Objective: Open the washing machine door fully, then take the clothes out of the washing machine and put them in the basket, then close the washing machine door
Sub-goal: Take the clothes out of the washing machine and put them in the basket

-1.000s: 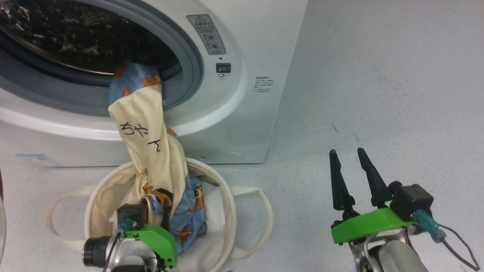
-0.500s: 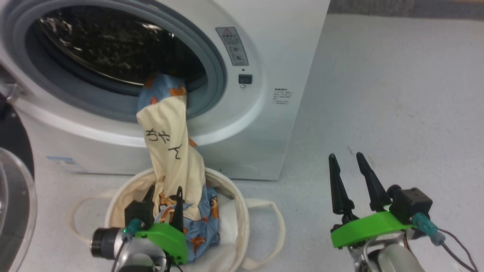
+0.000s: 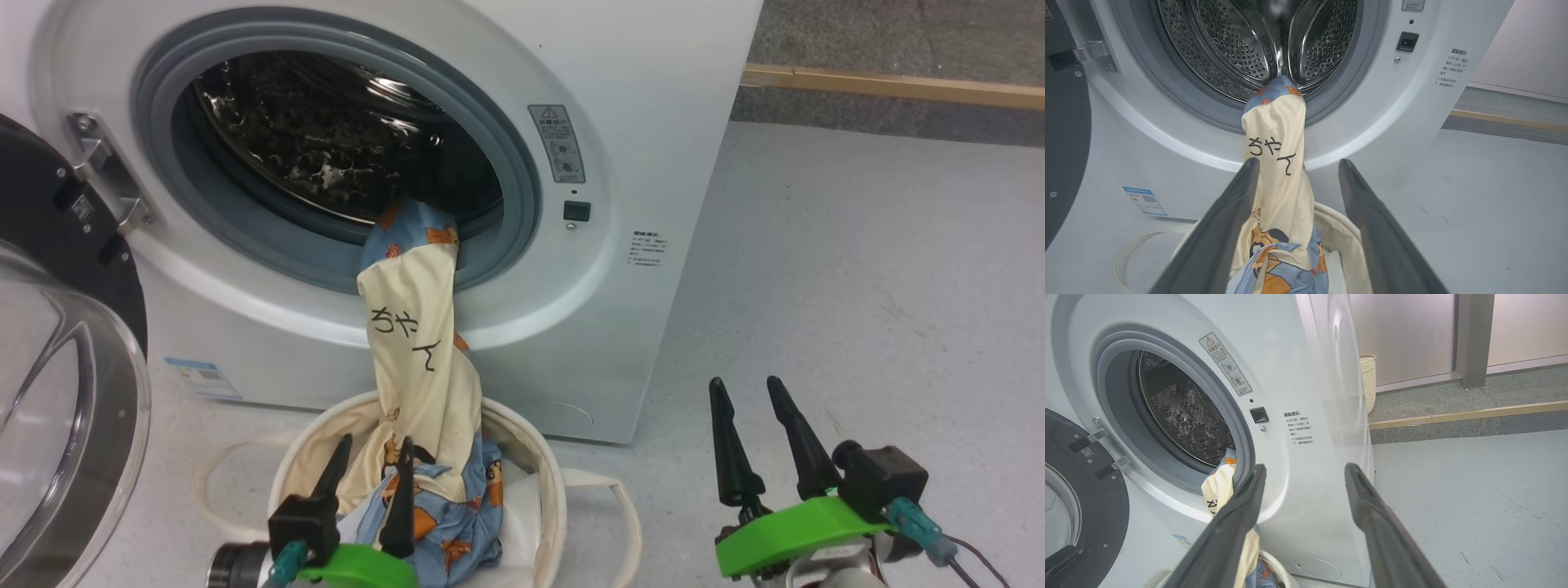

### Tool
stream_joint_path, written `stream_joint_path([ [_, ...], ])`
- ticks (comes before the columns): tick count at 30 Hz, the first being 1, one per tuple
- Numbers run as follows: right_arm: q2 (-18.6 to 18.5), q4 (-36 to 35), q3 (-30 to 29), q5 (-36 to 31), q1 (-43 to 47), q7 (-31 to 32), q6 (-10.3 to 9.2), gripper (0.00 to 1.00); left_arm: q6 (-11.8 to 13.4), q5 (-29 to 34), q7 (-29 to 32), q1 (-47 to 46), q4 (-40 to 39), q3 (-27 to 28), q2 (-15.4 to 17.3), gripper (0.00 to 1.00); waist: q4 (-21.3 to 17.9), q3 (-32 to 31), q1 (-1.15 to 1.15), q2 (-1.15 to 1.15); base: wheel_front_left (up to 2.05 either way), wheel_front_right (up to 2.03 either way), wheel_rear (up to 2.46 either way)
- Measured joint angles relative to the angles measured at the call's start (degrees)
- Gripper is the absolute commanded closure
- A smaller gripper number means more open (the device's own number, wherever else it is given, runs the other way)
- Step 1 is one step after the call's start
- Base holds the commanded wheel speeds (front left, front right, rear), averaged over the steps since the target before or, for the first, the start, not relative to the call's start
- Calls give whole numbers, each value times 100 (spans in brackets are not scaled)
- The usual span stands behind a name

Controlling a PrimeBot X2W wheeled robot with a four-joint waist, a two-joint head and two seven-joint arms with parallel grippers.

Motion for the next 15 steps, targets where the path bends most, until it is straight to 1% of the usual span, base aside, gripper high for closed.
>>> stream_joint_path([
  [5,1,-9,20,51,4,0,0,0,9,83,0,211,-47,141,15,0,30,6,0,0,0,0,0],
  [10,1,-13,-15,54,4,0,0,0,4,129,0,291,-269,297,18,0,33,66,0,0,0,0,0],
  [15,1,-11,-14,53,4,0,0,0,2,225,0,290,-386,301,20,0,-5,74,0,0,0,0,0],
])
